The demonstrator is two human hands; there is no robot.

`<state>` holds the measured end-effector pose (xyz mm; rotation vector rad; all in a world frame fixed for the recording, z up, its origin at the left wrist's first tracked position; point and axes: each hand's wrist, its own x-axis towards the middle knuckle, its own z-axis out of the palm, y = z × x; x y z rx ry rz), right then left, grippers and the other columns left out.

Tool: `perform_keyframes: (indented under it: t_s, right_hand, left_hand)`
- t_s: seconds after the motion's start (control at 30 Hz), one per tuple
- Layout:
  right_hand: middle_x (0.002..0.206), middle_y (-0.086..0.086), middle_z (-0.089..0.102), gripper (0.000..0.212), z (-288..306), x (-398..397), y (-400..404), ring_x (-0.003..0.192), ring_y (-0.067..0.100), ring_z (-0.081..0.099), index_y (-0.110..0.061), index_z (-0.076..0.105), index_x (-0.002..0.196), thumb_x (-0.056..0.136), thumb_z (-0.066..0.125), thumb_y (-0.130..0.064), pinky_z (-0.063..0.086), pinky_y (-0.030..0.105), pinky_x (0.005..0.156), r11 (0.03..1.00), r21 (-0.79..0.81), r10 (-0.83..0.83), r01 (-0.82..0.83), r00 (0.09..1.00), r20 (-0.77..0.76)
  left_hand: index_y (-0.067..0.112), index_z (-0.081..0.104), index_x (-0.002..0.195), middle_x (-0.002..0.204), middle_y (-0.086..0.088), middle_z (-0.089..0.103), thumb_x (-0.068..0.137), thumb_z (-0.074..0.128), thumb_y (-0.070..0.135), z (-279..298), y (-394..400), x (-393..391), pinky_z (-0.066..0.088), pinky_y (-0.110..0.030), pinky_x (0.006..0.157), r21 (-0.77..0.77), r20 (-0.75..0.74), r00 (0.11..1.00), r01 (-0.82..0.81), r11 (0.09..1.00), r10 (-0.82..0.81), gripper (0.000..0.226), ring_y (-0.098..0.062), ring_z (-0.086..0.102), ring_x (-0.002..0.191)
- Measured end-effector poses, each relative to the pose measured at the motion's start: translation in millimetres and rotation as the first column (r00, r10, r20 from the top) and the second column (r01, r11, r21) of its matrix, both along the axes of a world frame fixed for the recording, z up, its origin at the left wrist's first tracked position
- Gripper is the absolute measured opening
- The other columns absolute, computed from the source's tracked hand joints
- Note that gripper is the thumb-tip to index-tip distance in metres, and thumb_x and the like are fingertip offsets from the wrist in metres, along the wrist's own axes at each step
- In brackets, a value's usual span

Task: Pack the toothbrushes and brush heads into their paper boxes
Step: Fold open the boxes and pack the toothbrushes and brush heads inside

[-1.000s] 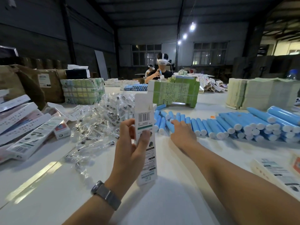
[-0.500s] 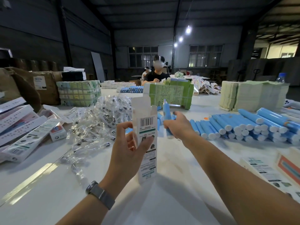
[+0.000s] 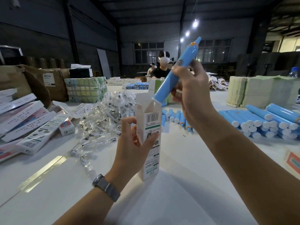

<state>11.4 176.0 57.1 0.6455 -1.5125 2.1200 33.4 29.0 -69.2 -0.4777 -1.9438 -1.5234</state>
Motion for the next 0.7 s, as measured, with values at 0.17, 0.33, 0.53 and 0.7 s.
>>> perform_keyframes:
  t_s: [0.17, 0.33, 0.53, 0.7]
  right_hand:
    - [0.094, -0.009, 0.056, 0.048, -15.0, -1.1, -7.0, 0.067, 0.002, 0.058, -0.018, 0.045, 0.133, 0.090, 0.066, -0.016, 0.051, 0.019, 0.058, 0.829, 0.499, -0.175, 0.255, 0.964, -0.202]
    - [0.098, -0.014, 0.053, 0.067, -24.0, -2.6, -11.5, 0.066, 0.004, 0.055, -0.027, 0.038, 0.140, 0.083, 0.071, -0.012, 0.052, 0.018, 0.062, 0.758, 0.593, -0.128, 0.272, 0.953, -0.274]
    - [0.094, -0.009, 0.061, 0.031, -31.3, -7.0, -10.9, 0.064, 0.002, 0.053, -0.026, 0.056, 0.110, 0.085, 0.074, -0.026, 0.048, 0.014, 0.059, 0.747, 0.569, -0.176, 0.345, 0.927, -0.330]
    - [0.089, -0.005, 0.065, 0.020, -36.0, -9.3, -11.6, 0.061, 0.002, 0.053, -0.019, 0.060, 0.100, 0.087, 0.072, -0.029, 0.050, 0.020, 0.056, 0.759, 0.560, -0.166, 0.331, 0.931, -0.324]
  left_hand:
    - [0.045, 0.034, 0.094, 0.102, 0.016, 0.073, 0.089, 0.073, 0.015, 1.1, 1.6, 2.4, 0.061, -0.028, 0.067, -0.024, -0.036, 0.999, -0.007, 1.000, 0.006, 0.049, -0.012, 0.074, 0.079]
    - [0.051, 0.035, 0.092, 0.101, 0.012, 0.073, 0.083, 0.067, 0.031, 3.0, 3.0, 4.7, 0.063, -0.041, 0.070, 0.000, -0.035, 0.999, -0.004, 1.000, 0.004, 0.039, -0.014, 0.073, 0.079]
    - [0.051, 0.034, 0.094, 0.100, 0.017, 0.072, 0.082, 0.065, 0.043, 2.1, -0.7, 2.9, 0.061, -0.051, 0.074, -0.019, -0.032, 0.999, -0.021, 1.000, 0.020, 0.034, -0.012, 0.073, 0.082]
    - [0.050, 0.033, 0.094, 0.102, 0.018, 0.072, 0.077, 0.063, 0.052, 1.8, -1.9, 1.2, 0.061, -0.052, 0.074, -0.008, -0.015, 0.999, -0.031, 0.999, 0.031, 0.034, -0.012, 0.073, 0.084]
